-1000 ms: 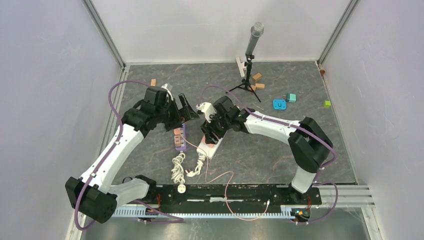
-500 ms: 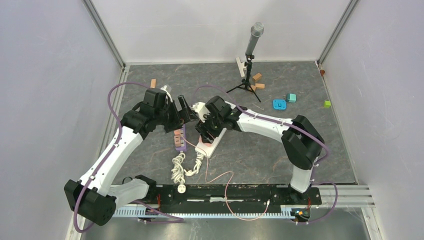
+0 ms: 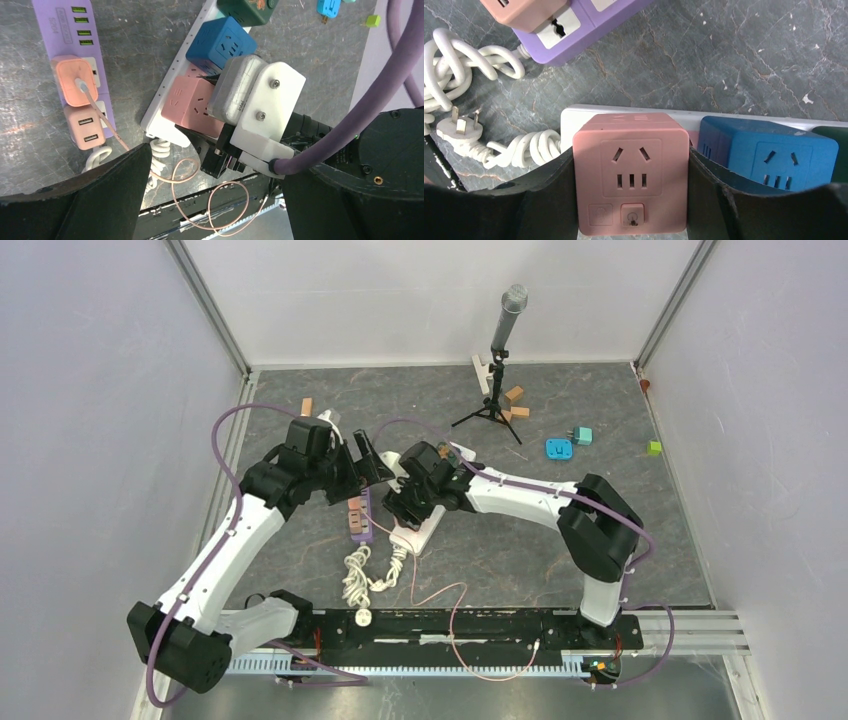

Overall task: Insert the plug
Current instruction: Insert the plug into the socket.

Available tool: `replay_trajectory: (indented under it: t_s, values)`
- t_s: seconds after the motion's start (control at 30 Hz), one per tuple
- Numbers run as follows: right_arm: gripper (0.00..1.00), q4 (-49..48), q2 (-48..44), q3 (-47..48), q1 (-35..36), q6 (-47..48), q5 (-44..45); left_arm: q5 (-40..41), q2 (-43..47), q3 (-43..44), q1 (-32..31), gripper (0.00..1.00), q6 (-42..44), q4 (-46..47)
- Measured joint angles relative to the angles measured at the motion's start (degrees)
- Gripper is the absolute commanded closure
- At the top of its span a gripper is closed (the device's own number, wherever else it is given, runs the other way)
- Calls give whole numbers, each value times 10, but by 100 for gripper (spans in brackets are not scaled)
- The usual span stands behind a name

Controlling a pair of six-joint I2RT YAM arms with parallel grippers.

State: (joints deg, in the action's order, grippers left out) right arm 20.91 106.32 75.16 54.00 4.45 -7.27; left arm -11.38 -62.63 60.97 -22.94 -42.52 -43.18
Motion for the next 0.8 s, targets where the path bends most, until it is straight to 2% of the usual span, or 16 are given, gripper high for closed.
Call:
replay_trajectory:
  t_s: [0.3,0.53,0.8]
  values:
    - [100,-83,-14,-55,6,5,13,40,35,0,0,0,0,-5]
    - [100,-170,-50,-147,10,5,24,22,43,0,-11,0,0,-7]
    - [100,-203,-59,-172,10,6,24,9,42,2,-12,0,-1,-5]
